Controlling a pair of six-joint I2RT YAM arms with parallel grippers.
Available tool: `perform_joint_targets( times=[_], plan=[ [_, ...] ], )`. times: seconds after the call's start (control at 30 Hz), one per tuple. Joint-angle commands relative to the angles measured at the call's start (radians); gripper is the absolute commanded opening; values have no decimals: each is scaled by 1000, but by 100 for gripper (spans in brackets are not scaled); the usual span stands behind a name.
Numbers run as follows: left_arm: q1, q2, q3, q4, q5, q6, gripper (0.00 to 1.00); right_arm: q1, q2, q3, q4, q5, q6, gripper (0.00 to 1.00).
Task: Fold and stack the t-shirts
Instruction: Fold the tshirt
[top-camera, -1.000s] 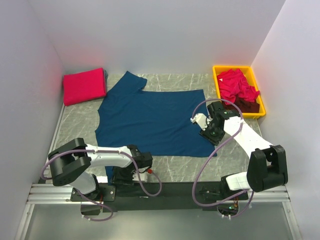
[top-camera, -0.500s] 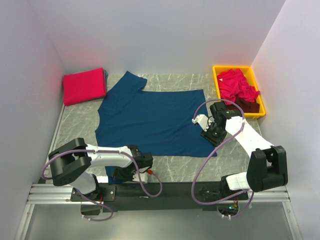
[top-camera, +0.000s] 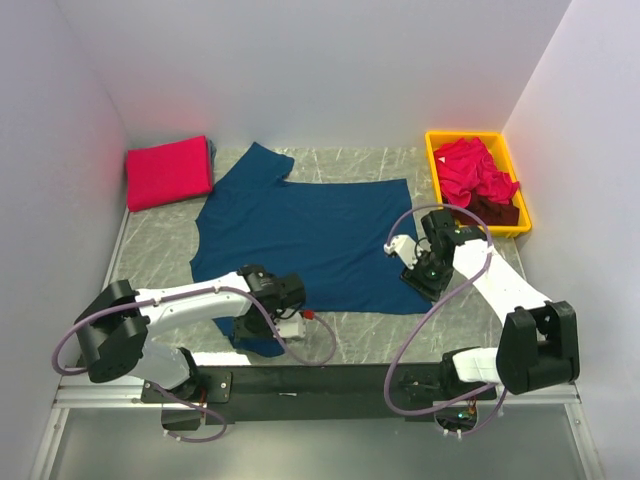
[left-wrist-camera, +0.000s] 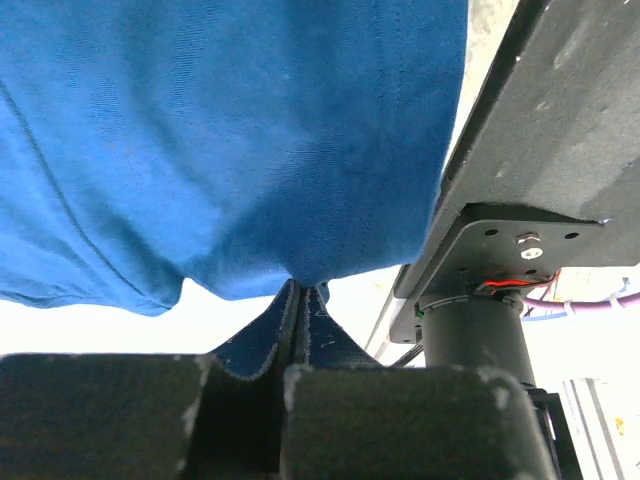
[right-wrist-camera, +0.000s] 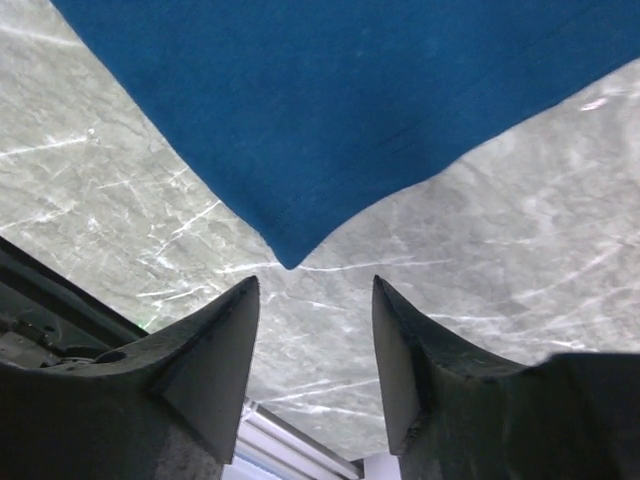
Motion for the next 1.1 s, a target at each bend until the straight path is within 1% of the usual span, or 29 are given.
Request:
perform_joint_targets(
  times=[0.0, 0.1, 0.23, 0.37, 0.63, 0.7, 0.77, 0.8, 0.83, 0.87, 0.9, 0.93, 1.07],
  plan=[
    [16, -20, 36, -59, 47, 28, 1, 16, -44, -52, 52, 5, -33, 55],
    [23, -16, 26, -50, 47, 23, 1, 39, -38, -74, 52, 4, -38, 54],
    [36, -24, 22, -50, 58, 28, 1, 59, -32, -117, 76, 10, -35, 54],
    [64, -36, 36, -57, 61, 37, 1, 83, -9, -149, 131, 20, -25, 54],
    [127, -87, 56, -83, 74, 31, 1, 89, 57, -196, 217, 69, -19, 53],
    [145, -104, 64, -91, 87, 29, 1, 89, 63, -198, 231, 77, -16, 49],
    [164, -116, 72, -97, 90, 26, 1, 89, 69, -196, 234, 83, -15, 43],
    [170, -128, 73, -102, 87, 26, 1, 89, 68, -193, 233, 85, -15, 31],
    [176, -133, 73, -103, 84, 23, 1, 89, 63, -189, 230, 82, -13, 23],
    [184, -148, 82, -112, 84, 17, 1, 91, 56, -172, 212, 71, -10, 9],
    [185, -156, 90, -122, 85, 12, 1, 91, 55, -161, 198, 68, -8, 3],
    [185, -164, 113, -131, 88, 5, 1, 89, 39, -150, 182, 60, -4, 0],
    [190, -193, 196, -206, 93, -14, 1, 88, -18, -92, 101, 39, -2, 0]
  ],
)
